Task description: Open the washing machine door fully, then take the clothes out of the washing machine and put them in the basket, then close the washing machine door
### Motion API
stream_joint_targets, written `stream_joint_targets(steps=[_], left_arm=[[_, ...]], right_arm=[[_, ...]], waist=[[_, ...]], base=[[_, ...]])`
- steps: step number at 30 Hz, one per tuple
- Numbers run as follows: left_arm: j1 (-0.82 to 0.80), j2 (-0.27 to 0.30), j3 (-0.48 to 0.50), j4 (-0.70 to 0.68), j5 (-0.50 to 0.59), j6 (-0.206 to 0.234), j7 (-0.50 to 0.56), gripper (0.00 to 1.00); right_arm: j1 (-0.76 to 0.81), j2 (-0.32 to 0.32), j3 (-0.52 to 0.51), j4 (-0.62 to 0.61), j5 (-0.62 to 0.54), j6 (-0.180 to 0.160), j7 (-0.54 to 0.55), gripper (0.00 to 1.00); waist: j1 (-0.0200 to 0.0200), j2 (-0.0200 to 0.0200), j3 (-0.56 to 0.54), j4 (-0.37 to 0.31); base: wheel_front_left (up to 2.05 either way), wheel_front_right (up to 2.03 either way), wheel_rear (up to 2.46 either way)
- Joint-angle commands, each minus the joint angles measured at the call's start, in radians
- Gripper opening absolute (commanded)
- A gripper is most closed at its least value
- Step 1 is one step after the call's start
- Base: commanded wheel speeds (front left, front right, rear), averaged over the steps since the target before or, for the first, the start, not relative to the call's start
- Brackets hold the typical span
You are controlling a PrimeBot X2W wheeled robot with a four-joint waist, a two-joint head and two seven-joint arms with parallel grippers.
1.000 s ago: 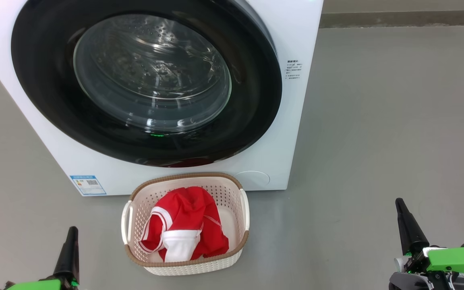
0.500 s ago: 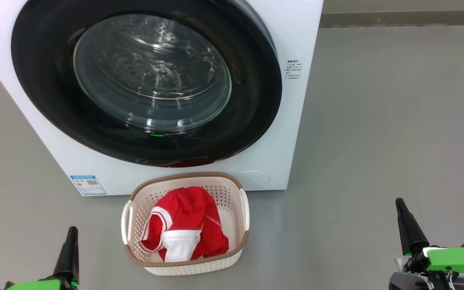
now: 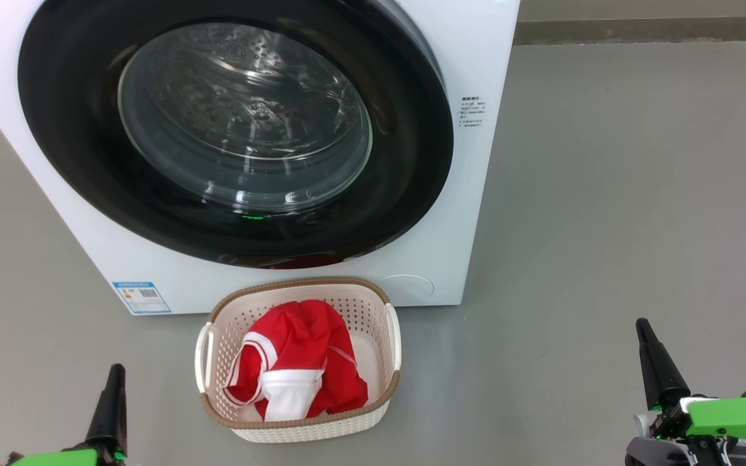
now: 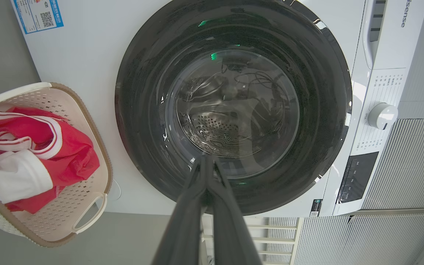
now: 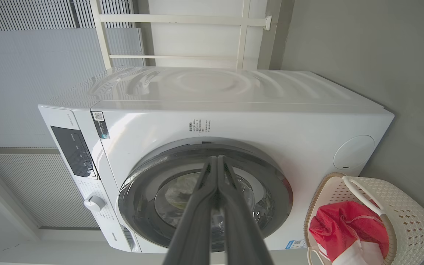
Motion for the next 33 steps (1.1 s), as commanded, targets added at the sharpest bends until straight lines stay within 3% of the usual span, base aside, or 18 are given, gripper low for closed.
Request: stream_joint_targets(steps=[1,33], left_arm=[[-0.039,0.014,0.035,-0.02,0.004,-0.003,0.007,0.0],[-0.039,0.013,0.035,-0.02,0.004,-0.003,0.008,0.0]], right_arm=[[-0.006,-0.001,0.023,-0.03,-0.004,-0.001,0.008,0.0],[-0.006,-0.001,0.022,-0.03,-0.004,-0.001,0.009,0.0]], waist=[[0.0,0.0,0.0,0.0],[0.0,0.0,0.0,0.0]], base=[[0.0,0.0,0.0],[0.0,0.0,0.0]])
